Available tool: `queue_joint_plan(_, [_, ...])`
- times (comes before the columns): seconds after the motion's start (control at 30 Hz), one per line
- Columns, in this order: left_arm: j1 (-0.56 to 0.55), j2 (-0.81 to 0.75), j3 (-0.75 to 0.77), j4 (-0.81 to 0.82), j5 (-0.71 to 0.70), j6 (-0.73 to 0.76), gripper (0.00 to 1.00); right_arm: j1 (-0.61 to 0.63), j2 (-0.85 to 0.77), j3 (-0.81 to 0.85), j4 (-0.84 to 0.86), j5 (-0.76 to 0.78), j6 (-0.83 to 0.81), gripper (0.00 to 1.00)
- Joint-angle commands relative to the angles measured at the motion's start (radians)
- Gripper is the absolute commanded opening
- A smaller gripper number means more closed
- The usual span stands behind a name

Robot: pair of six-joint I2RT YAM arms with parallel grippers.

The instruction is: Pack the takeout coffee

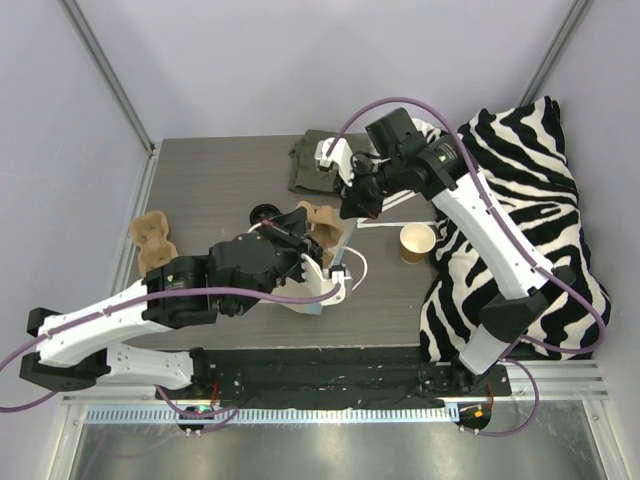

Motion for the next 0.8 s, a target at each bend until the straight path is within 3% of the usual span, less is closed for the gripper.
queue_joint_plan(0.0, [-0.030,-0.012,-0.013,-0.017,0.039,-0.079,0.00,0.007,-0.007,0.088,-0.017,-0.049,-0.038,0.01])
queue_joint_plan(0.3, [-0.058,0.116,0.085,-0.084,0.050,-0.358,0.00,0.013,0.073,0.252,-0.183,-0.105,-0.149,0.01])
queue_joint_plan(0.6, [-0.036,0.053,-0.077,0.092,-0.083,-0.314,0.00,0.084,0.038,0.128,-0.179,-0.082,-0.154,0.01])
queue_joint_plan(0.77, [-0.033,0.031,-0.134,0.103,-0.145,-0.366,0.00,0.090,0.052,0.159,-0.169,-0.052,-0.131,0.01])
